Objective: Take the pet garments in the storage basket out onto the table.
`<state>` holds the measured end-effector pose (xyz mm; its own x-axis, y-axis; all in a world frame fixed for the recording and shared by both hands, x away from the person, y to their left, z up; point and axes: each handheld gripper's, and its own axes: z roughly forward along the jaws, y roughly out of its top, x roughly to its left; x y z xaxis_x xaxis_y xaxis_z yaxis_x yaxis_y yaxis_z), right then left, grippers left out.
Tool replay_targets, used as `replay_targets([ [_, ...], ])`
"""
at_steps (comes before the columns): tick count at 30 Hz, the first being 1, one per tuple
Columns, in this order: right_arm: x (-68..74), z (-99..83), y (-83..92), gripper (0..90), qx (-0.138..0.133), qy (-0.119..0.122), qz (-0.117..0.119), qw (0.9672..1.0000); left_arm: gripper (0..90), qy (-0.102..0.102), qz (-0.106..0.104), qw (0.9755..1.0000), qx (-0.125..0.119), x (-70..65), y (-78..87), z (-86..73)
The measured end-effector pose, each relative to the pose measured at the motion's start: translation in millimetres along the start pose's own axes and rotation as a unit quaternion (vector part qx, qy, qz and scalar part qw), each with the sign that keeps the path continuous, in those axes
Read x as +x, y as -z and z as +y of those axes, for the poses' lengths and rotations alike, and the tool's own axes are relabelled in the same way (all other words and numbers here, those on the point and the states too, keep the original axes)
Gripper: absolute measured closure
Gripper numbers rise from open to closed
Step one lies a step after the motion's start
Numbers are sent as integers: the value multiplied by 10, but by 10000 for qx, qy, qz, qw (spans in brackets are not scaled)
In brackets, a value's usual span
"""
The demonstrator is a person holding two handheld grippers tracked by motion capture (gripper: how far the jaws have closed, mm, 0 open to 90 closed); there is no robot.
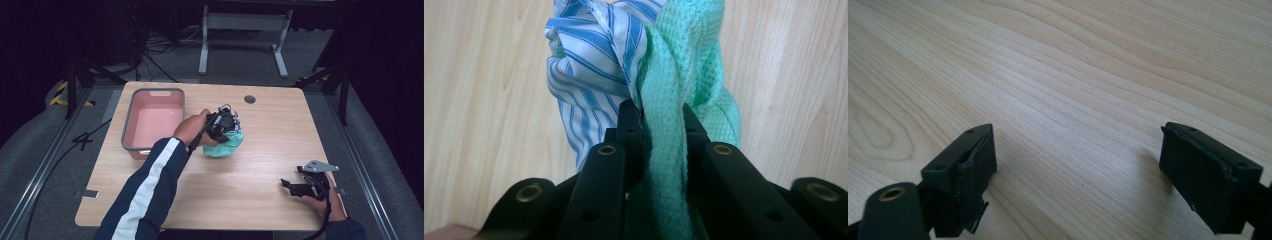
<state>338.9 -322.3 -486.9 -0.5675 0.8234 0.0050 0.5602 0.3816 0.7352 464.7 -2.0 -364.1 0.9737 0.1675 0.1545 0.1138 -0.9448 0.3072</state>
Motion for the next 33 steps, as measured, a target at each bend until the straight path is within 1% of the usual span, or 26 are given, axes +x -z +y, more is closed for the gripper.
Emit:
replay_targets([
  [1,3,-1,1,156,-4,8,-3,10000,782,-15,-37,10000,19,-26,-61,15],
  [2,3,-1,1,156,-4,8,-3,10000,782,-15,-37,10000,19,-26,-61,15],
  [3,2,-1,1,156,-4,10,-3,10000,782,-49,-65,10000,41,-37,-108,29],
  [5,3,-1,1,156,-5,11,-4,10000,781,-31,-100,9999,41,-47,-163,41],
  [7,2,-1,1,156,-4,8,1,10000,780,-54,-120,9999,64,-60,-221,56],
  [9,2,-1,1,156,-4,9,2,10000,778,-87,-185,9997,91,-80,-283,68],
  [12,2,-1,1,156,-3,5,2,10000,772,-83,-220,9996,136,-98,-326,74],
  [13,2,-1,1,156,-4,6,2,10000,770,-117,-272,9993,207,-103,-347,81],
  [17,2,-1,1,156,-5,7,2,10000,751,-114,-276,9992,251,-133,-407,83],
  [18,1,-1,1,156,-5,9,2,10000,751,-133,-330,9989,318,-138,-421,89],
  [19,2,-1,1,156,-3,7,3,10000,745,-127,-330,9989,324,-153,-445,91],
  [21,2,-1,1,156,-4,7,3,10000,707,-171,-289,9986,411,-175,-487,105],
  [22,2,-1,1,156,-3,6,2,10000,689,-147,-286,9987,390,-186,-506,109],
  [23,2,-1,1,156,-4,6,2,10000,665,-165,-275,9983,483,-188,-505,122],
  [24,1,-1,1,156,-4,8,2,10000,632,-145,-259,9986,439,-196,-517,125],
  [25,1,-1,1,156,-4,8,2,10000,612,-145,-259,9986,439,-196,-517,125],
  [26,2,-1,1,156,-4,6,3,10000,612,-134,-215,9989,407,-207,-515,132],
  [27,2,-1,1,156,-3,6,3,10000,585,-157,-189,9991,359,-210,-510,135],
  [28,2,-1,1,156,-4,6,2,10000,554,-103,-178,9993,304,-215,-509,133],
  [30,2,-1,1,156,-4,7,2,10000,517,-106,-187,9992,325,-209,-498,135],
  [31,2,-1,1,156,-5,7,3,10000,488,-121,-151,9992,338,-204,-490,135],
  [33,2,-1,1,156,-5,8,3,10000,463,-95,-120,9994,320,-202,-477,131],
])
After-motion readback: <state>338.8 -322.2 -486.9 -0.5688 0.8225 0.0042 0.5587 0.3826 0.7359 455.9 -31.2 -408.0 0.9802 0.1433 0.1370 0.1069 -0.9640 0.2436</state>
